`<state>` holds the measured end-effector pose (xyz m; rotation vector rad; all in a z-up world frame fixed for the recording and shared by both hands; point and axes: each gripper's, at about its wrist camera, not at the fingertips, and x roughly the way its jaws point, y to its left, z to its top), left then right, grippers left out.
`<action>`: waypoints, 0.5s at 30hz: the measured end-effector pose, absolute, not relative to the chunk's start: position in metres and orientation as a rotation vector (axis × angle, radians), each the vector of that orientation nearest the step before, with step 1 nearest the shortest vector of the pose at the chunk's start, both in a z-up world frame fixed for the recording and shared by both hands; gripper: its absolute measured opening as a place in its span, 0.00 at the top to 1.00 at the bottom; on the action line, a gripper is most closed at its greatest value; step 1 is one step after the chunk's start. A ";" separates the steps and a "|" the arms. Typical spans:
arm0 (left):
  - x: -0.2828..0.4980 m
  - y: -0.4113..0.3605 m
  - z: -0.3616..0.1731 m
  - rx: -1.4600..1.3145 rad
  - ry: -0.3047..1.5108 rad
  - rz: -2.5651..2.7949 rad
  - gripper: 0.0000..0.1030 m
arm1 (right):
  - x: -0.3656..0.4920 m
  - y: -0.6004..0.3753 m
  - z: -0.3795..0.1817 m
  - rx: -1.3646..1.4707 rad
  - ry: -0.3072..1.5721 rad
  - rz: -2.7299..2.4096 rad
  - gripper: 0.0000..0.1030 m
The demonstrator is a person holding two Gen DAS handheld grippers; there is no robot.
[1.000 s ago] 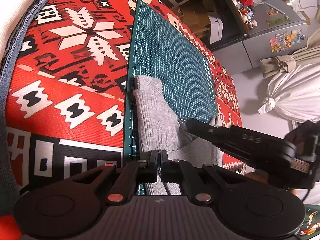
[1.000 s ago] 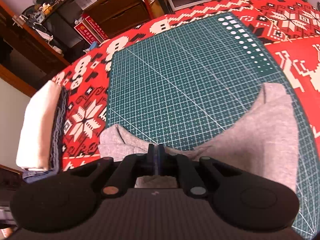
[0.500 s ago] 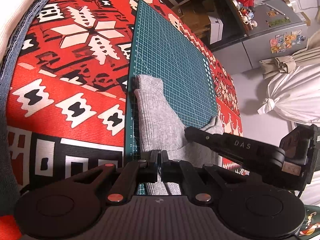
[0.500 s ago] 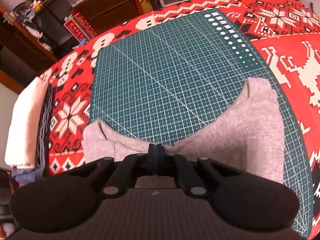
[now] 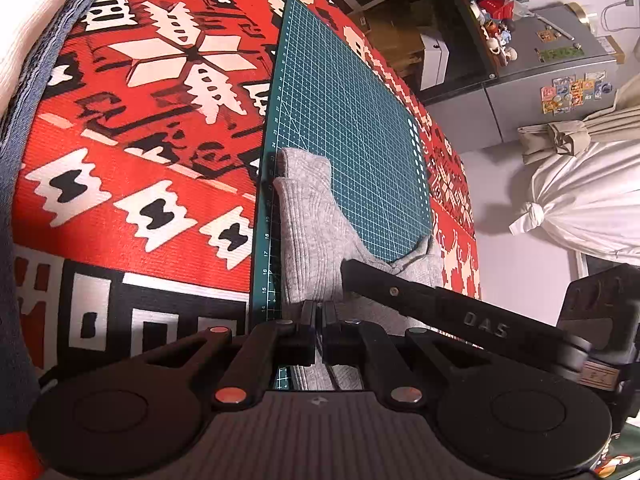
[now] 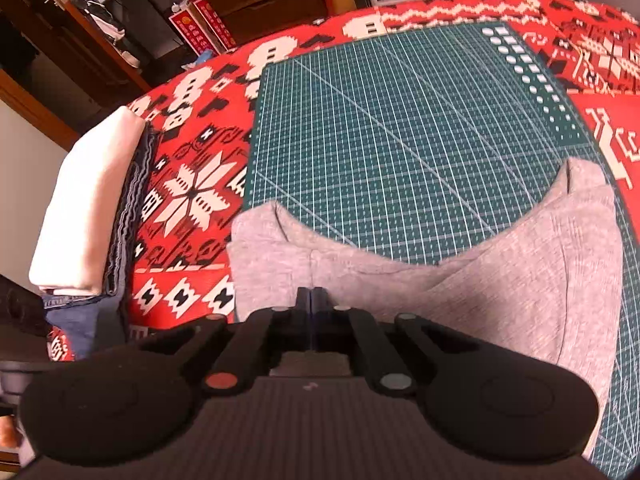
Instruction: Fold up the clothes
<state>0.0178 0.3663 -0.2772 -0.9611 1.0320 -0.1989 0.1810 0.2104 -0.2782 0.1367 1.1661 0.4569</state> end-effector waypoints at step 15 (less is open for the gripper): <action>0.023 0.381 -0.263 -1.029 0.952 -0.189 0.97 | 0.188 0.219 -0.266 0.182 1.175 0.518 0.95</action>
